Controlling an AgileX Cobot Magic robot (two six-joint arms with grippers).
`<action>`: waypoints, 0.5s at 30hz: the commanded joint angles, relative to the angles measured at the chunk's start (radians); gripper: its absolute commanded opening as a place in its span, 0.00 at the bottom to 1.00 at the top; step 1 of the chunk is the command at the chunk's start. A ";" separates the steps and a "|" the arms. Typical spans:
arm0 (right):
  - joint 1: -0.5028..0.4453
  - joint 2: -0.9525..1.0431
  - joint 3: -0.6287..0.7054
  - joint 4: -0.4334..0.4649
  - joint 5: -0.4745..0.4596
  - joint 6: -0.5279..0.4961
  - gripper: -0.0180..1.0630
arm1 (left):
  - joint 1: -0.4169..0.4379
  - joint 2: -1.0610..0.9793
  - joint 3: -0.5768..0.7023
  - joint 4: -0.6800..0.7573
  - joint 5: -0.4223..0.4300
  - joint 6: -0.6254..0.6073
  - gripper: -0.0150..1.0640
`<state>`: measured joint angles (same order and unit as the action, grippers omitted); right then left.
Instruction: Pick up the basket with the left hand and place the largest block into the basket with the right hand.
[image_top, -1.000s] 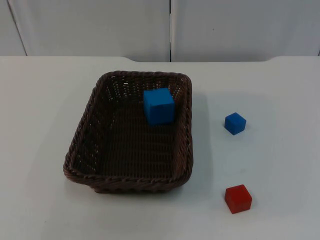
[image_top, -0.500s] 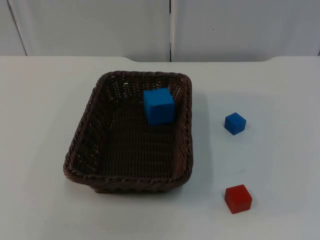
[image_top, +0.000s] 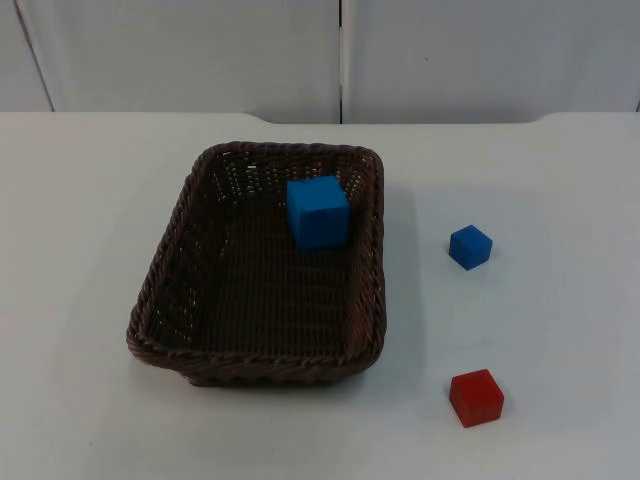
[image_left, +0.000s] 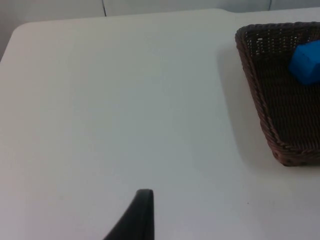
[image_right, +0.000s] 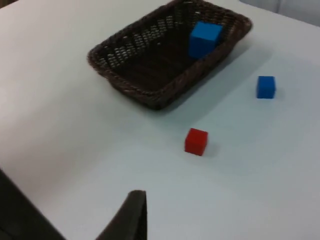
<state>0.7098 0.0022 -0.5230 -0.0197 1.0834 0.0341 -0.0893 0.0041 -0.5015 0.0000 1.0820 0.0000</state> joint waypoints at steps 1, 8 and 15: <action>-0.043 -0.002 0.007 0.000 -0.006 0.001 0.99 | -0.004 -0.004 0.004 -0.009 -0.008 0.000 0.99; -0.191 -0.002 0.007 0.000 -0.006 0.001 0.99 | -0.004 -0.004 0.004 -0.009 -0.008 0.000 0.99; -0.263 -0.002 0.007 0.000 -0.006 0.003 0.99 | -0.004 -0.004 0.004 -0.009 -0.008 0.000 0.99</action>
<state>0.4547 0.0022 -0.5230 -0.0197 1.0834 0.0341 -0.0893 0.0041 -0.5015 0.0000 1.0820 0.0000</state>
